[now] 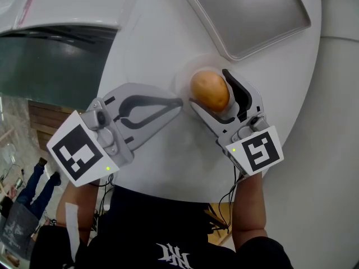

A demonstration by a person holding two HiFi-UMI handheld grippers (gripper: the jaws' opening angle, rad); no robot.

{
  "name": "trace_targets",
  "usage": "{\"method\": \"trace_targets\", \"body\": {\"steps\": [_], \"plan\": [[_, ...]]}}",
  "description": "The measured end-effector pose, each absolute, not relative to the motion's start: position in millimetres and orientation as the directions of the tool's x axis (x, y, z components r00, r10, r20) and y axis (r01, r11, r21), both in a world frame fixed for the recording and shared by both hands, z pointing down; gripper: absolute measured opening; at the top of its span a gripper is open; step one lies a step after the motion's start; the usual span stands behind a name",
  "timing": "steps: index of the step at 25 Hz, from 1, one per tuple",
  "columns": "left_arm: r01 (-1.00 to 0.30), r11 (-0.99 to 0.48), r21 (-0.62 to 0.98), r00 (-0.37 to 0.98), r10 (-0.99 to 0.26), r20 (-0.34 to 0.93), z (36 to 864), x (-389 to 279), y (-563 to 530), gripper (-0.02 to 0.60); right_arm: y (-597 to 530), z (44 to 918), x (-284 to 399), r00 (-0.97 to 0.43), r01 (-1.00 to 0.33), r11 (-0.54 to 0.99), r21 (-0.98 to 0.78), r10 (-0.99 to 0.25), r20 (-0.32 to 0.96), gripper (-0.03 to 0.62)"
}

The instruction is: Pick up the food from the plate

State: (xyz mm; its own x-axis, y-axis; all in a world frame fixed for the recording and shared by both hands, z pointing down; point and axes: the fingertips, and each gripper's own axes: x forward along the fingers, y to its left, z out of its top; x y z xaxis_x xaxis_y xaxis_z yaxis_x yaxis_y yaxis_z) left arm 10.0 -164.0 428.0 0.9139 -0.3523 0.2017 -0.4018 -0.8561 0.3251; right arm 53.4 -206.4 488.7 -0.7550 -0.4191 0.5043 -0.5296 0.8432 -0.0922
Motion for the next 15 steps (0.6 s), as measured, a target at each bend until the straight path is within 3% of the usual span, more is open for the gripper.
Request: {"method": "trace_targets", "body": {"steps": [15], "plan": [[-0.399,-0.863,0.309,0.915,-0.353,0.196,428,12,-166,0.006,-210,495,55,-0.751,-0.515,0.854,-0.077,-0.406,0.521,0.342]]}}
